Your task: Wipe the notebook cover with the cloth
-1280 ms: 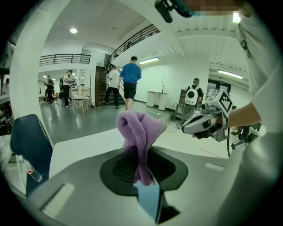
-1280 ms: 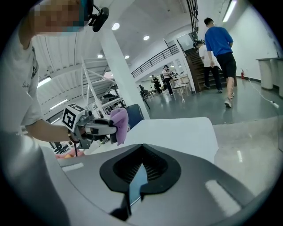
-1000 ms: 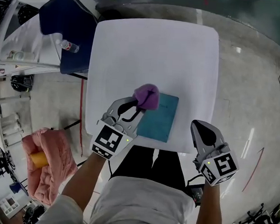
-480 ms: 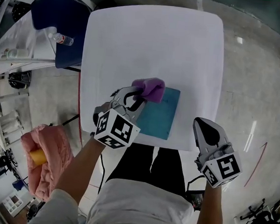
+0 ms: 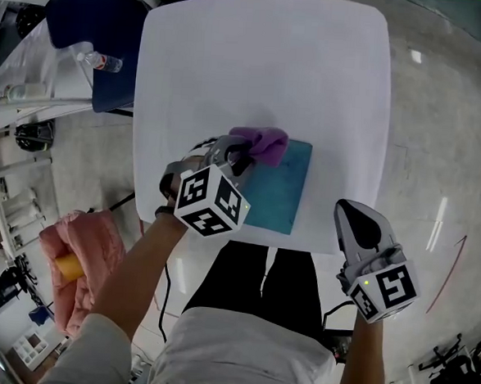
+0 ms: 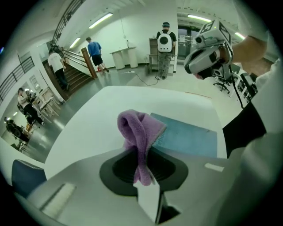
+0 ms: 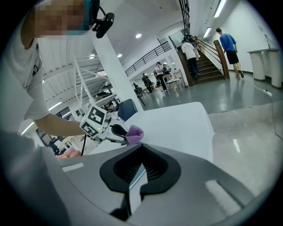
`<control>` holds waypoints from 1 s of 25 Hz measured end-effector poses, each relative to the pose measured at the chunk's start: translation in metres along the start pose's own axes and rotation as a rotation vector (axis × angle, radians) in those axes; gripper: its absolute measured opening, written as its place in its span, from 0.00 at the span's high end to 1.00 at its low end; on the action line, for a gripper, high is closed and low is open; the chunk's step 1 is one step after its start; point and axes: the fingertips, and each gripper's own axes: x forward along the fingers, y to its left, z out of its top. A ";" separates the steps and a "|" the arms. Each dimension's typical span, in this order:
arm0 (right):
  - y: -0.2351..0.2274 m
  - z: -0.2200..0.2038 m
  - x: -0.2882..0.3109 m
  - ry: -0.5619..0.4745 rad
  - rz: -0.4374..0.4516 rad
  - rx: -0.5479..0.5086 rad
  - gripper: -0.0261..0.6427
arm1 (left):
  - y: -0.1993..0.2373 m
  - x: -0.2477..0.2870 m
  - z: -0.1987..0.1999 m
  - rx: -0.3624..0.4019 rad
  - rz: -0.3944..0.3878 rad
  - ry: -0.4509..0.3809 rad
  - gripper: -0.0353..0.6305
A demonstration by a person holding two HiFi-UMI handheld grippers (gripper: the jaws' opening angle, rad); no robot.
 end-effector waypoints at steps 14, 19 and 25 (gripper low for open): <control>-0.001 -0.008 0.001 0.010 0.008 0.015 0.94 | -0.009 0.020 -0.008 -0.016 -0.081 0.048 0.85; 0.001 -0.012 0.003 0.020 0.019 0.022 0.94 | -0.010 0.020 -0.008 -0.027 -0.104 0.055 0.85; 0.003 -0.013 0.004 0.024 0.031 0.020 0.94 | -0.014 0.020 -0.009 -0.029 -0.130 0.075 0.86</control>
